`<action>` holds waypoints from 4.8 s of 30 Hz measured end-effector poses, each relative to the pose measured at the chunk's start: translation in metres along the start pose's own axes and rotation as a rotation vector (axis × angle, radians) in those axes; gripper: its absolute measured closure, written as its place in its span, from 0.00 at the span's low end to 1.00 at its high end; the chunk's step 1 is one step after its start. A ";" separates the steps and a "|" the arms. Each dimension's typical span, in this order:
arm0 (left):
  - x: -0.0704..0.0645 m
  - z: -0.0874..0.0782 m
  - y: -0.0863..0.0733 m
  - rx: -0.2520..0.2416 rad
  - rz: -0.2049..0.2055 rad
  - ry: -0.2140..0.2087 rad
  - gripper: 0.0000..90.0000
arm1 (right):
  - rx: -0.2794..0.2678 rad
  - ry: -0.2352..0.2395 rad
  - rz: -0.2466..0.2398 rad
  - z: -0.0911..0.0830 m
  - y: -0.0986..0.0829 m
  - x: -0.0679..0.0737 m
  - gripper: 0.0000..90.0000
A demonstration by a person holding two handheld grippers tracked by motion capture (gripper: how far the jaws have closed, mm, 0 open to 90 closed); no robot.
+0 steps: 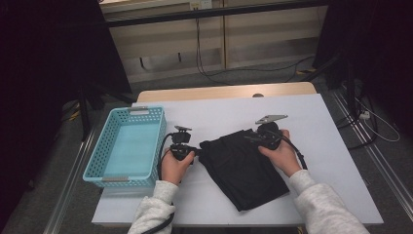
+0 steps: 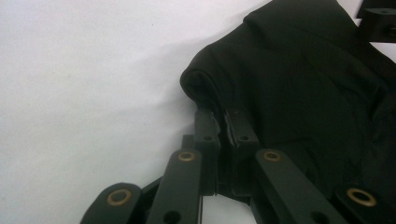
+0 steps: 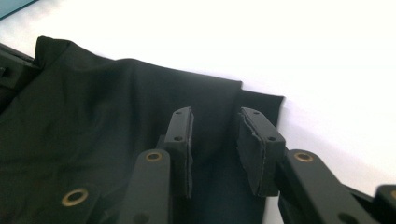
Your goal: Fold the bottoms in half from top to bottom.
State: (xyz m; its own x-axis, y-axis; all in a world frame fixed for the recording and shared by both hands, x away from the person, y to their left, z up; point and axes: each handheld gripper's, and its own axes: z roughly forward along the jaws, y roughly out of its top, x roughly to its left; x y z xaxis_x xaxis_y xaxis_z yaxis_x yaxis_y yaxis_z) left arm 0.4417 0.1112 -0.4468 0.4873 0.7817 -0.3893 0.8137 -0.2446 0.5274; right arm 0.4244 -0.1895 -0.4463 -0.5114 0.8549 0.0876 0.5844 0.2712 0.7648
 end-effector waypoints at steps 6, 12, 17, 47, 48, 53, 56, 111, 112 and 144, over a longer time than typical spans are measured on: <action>-0.001 0.000 0.000 -0.001 0.009 -0.001 0.95 | 0.014 -0.011 0.041 0.017 0.003 -0.005 0.74; 0.000 0.000 0.001 -0.006 0.008 -0.004 0.95 | 0.041 -0.007 0.069 0.029 0.003 -0.009 0.78; -0.001 0.001 0.000 -0.007 0.011 -0.004 0.95 | 0.036 0.004 0.087 0.033 0.006 -0.009 0.87; 0.009 -0.002 0.001 -0.053 -0.018 0.008 0.84 | 0.010 -0.084 0.035 0.023 0.006 -0.027 0.95; 0.008 -0.002 0.001 -0.051 -0.016 0.007 0.83 | 0.010 -0.079 0.044 0.022 0.005 -0.028 0.90; 0.005 -0.006 0.003 -0.081 -0.023 0.042 0.60 | 0.001 -0.084 0.014 0.009 0.002 -0.026 0.78; 0.002 -0.007 0.004 -0.074 -0.008 0.041 0.52 | -0.003 -0.082 -0.009 -0.003 -0.001 -0.022 0.72; -0.016 0.013 0.007 0.031 -0.078 0.061 0.87 | -0.044 -0.013 -0.026 -0.085 -0.082 0.017 0.34; -0.017 0.013 0.008 0.032 -0.076 0.065 0.89 | -0.048 -0.013 -0.026 -0.086 -0.083 0.017 0.34; -0.007 0.002 0.035 0.050 -0.061 0.085 0.92 | 0.029 -0.011 0.025 -0.069 -0.093 0.038 0.41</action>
State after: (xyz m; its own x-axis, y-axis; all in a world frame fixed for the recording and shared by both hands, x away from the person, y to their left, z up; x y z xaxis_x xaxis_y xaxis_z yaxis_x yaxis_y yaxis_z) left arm 0.4676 0.0957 -0.4274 0.4092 0.8412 -0.3534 0.8571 -0.2215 0.4652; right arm 0.3075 -0.2128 -0.4699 -0.4896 0.8663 0.0991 0.6151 0.2626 0.7434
